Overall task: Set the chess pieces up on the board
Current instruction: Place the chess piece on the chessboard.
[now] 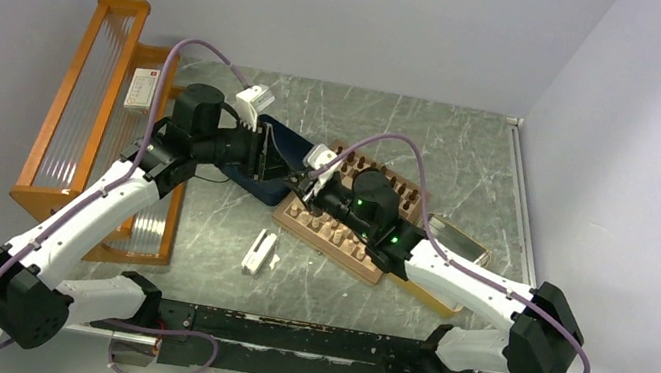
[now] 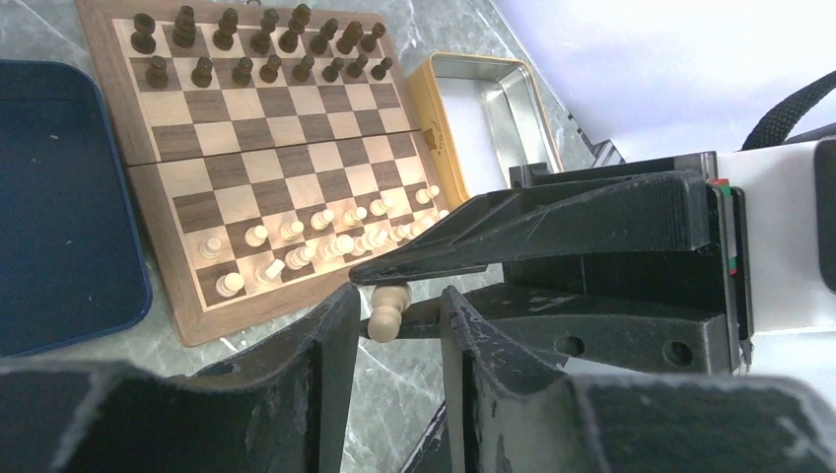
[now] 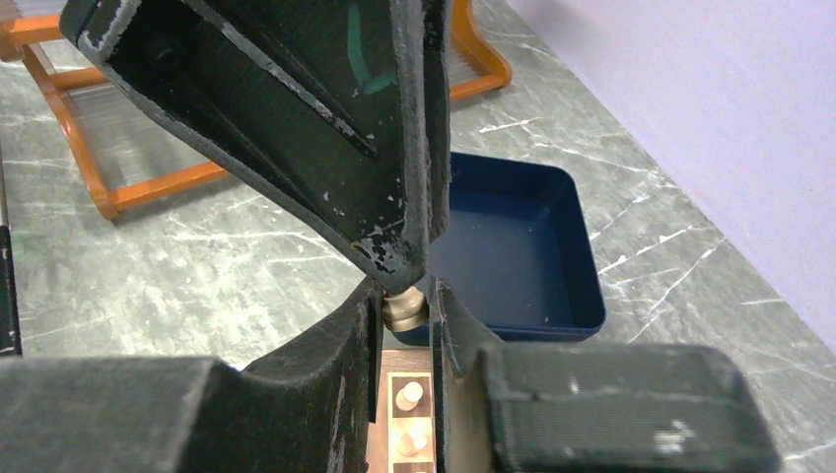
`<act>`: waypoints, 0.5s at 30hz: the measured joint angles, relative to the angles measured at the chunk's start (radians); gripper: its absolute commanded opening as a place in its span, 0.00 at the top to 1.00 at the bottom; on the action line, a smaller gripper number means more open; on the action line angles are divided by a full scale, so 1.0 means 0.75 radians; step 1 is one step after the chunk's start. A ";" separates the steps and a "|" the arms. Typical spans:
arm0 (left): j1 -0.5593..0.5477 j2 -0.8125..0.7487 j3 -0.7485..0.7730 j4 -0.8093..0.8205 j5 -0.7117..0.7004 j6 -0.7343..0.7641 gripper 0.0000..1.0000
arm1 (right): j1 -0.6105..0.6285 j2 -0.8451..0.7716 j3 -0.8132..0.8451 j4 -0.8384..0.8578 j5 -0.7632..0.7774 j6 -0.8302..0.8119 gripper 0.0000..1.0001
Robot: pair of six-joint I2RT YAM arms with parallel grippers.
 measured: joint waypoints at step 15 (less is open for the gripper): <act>0.000 0.006 0.007 -0.018 -0.001 -0.037 0.79 | -0.004 -0.045 0.010 -0.041 0.037 0.013 1.00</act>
